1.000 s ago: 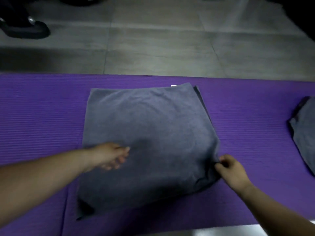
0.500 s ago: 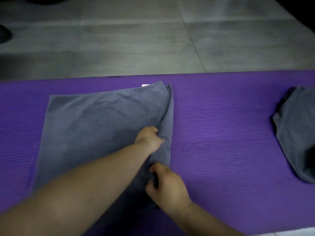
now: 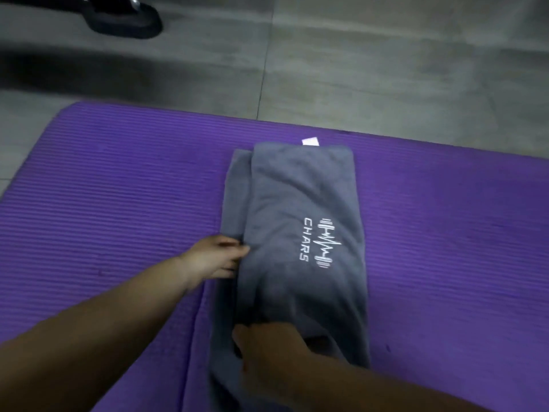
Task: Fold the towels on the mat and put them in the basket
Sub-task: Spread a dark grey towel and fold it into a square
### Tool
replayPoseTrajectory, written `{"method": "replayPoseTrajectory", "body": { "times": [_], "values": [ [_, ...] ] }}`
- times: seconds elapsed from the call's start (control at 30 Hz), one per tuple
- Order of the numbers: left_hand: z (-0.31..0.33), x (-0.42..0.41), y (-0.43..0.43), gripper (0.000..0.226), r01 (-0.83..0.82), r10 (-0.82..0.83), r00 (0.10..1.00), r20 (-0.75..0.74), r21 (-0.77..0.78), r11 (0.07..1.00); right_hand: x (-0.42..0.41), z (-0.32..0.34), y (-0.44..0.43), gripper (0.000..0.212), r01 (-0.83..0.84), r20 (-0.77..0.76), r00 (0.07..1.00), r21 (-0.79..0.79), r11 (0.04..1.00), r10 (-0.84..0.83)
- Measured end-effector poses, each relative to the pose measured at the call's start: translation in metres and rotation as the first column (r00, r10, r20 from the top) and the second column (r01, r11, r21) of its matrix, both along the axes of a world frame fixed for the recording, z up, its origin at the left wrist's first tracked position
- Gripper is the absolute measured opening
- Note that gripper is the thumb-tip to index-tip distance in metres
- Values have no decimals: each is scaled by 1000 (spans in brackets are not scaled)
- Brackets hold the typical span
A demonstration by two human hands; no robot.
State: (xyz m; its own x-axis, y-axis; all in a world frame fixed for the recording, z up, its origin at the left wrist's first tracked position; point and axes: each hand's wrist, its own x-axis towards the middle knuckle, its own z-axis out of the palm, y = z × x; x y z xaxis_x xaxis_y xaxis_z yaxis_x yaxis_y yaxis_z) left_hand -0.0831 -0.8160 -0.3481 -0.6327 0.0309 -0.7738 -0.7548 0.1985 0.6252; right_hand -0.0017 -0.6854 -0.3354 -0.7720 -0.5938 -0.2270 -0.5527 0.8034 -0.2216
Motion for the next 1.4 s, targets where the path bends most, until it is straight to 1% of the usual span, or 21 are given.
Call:
{"method": "replayPoseTrajectory", "body": {
  "times": [0.07, 0.1, 0.17, 0.27, 0.33, 0.4, 0.47, 0.53, 0.6, 0.7, 0.83, 0.9, 1.0, 1.07, 1.1, 1.17, 1.23, 1.27, 1.33, 1.37, 1.4],
  "values": [
    [-10, -12, -1, 14, -71, 70, 997, 16, 90, 993, 11, -18, -11, 48, 100, 59, 993, 60, 993, -104],
    [-13, -19, 1, 17, -99, 99, 995, 9, 103, 990, 15, -27, -12, 48, 149, 69, 986, 53, 987, -152],
    [-21, -38, 8, 22, -149, 156, 987, -45, 122, 981, 21, -26, -8, 32, 226, 37, 973, 16, 974, -226],
    [-19, -74, 22, 43, -114, 121, 962, -247, 42, 993, 34, -25, -1, 28, 298, -40, 954, 5, 955, -297],
    [-14, -97, 31, 38, -108, 93, 921, -379, -20, 994, 41, -23, -1, 27, 312, -40, 950, 6, 950, -311],
    [-11, -117, 35, 32, -140, 122, 894, -431, -11, 990, 49, -25, -5, 41, 317, -11, 948, 29, 948, -317],
    [-12, -135, 32, 36, -181, 173, 877, -448, 25, 983, 56, -25, -13, 52, 353, 23, 935, 71, 933, -355],
    [-11, -144, 23, 40, -167, 100, 853, -513, -86, 982, 59, -28, -22, 51, 383, 30, 922, 74, 921, -386],
    [-15, -142, 12, 41, -129, -34, 820, -571, -243, 961, 60, -34, -33, 33, 402, 13, 915, 47, 914, -403],
    [-24, -129, -3, 46, -94, -150, 822, -550, -390, 916, 64, -43, -51, 24, 426, 52, 902, 39, 904, -428],
    [-28, -125, -5, 59, -13, -225, 815, -534, -405, 914, 66, -43, -51, 59, 494, 93, 863, 49, 868, -497],
    [-27, -122, -3, 67, -67, -174, 824, -539, -397, 915, 66, -40, -47, 76, 516, 107, 849, 37, 856, -517],
    [-29, -113, -3, 77, -167, -149, 859, -489, -544, 822, 70, -42, -52, 97, 531, 125, 834, 79, 843, -537],
    [-27, -108, -6, 82, -168, -134, 894, -428, -596, 785, 73, -46, -60, 88, 535, 140, 827, 99, 839, -544],
    [-26, -107, -7, 82, -165, -111, 906, -408, -583, 796, 71, -44, -61, 71, 520, 152, 835, 91, 849, -528],
    [-25, -110, -11, 76, -159, -50, 927, -373, -508, 847, 65, -40, -59, 21, 504, 109, 853, 89, 859, -511],
    [-21, -113, -13, 59, -145, -24, 938, -345, -455, 878, 66, -37, -58, 29, 449, 199, 860, 140, 883, -469],
    [-19, -116, -14, 41, -147, -15, 935, -353, -427, 892, 68, -36, -56, 32, 455, 218, 852, 143, 879, -476],
    [-12, -118, -20, 2, -188, 58, 936, -347, -354, 916, 76, -40, -53, 22, 447, 237, 854, 125, 886, -464],
    [-13, -119, -25, 9, -215, 100, 934, -342, -318, 924, 82, -35, -53, 23, 429, 273, 851, 130, 894, -448],
    [-14, -117, -31, 4, -223, 126, 941, -315, -295, 929, 81, -28, -52, 33, 404, 384, 818, 146, 903, -428]
  ]
}}
